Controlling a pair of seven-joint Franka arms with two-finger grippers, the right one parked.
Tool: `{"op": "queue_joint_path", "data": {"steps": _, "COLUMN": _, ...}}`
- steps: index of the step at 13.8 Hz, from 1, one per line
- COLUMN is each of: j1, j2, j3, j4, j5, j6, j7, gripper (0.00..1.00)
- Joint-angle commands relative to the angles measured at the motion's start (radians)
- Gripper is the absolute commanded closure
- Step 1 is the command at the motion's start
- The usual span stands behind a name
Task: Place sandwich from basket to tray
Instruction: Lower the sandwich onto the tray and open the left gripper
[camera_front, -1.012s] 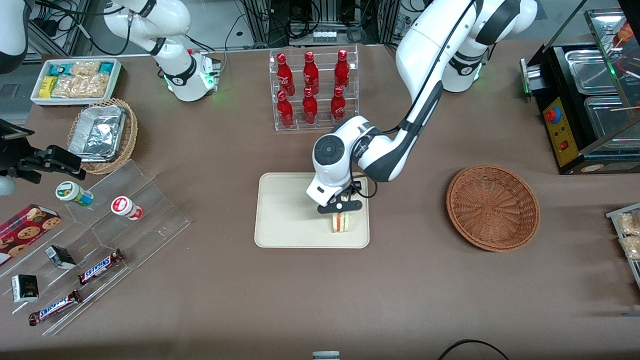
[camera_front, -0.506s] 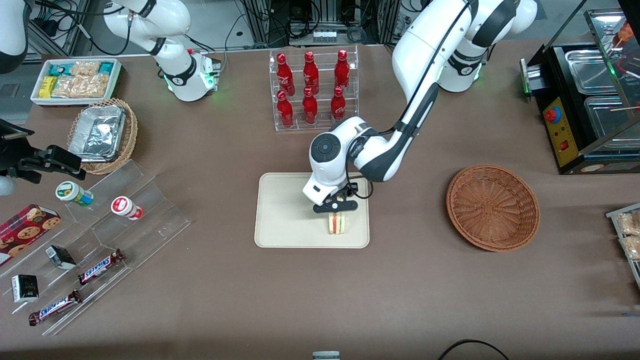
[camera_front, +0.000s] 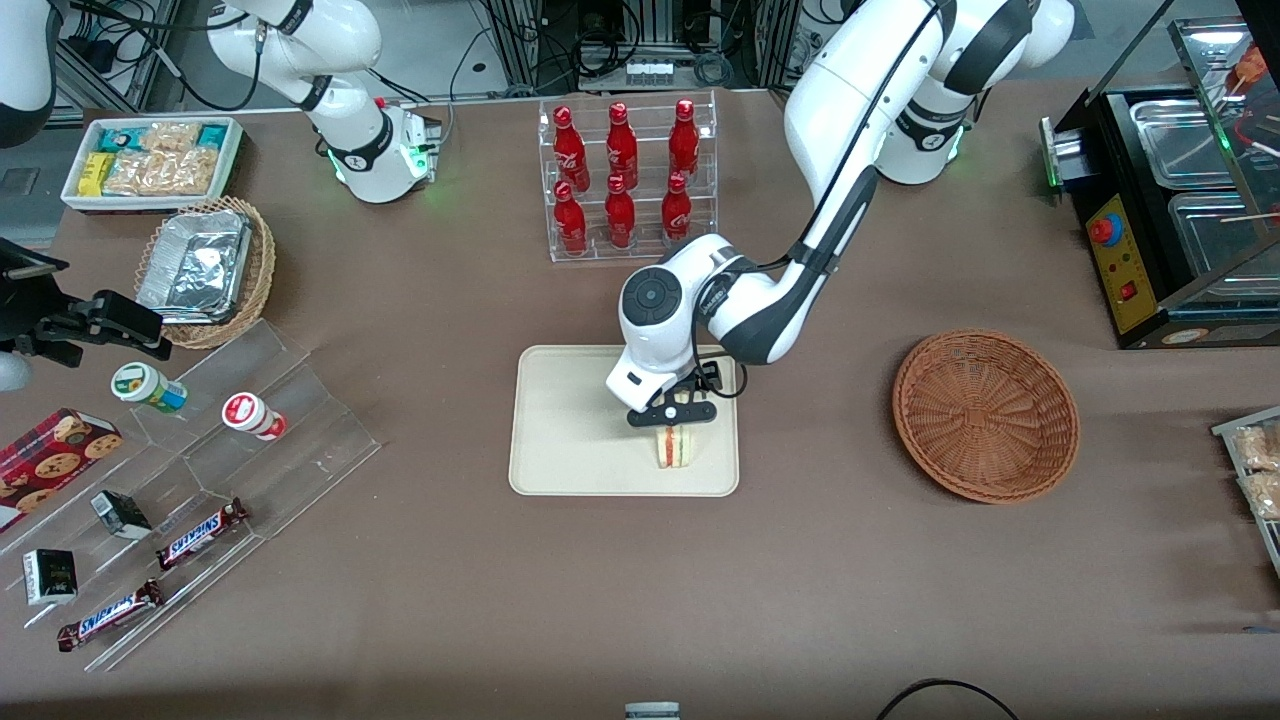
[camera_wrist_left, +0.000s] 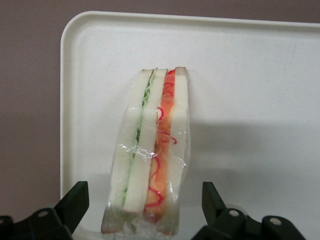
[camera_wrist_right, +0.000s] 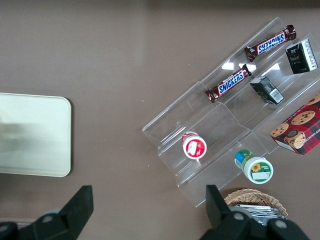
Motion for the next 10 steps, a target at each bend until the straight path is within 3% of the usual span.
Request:
{"op": "queue_joint_path", "data": {"steps": 1, "j1": -0.021, "j2": -0.055, "j3": 0.012, "j4": 0.022, "j5": 0.008, "j6": -0.089, "j7": -0.027, "gripper": 0.00}}
{"op": "queue_joint_path", "data": {"steps": 10, "j1": -0.015, "j2": -0.348, "j3": 0.012, "j4": 0.016, "j5": -0.024, "j6": -0.466, "j7": -0.180, "gripper": 0.00}}
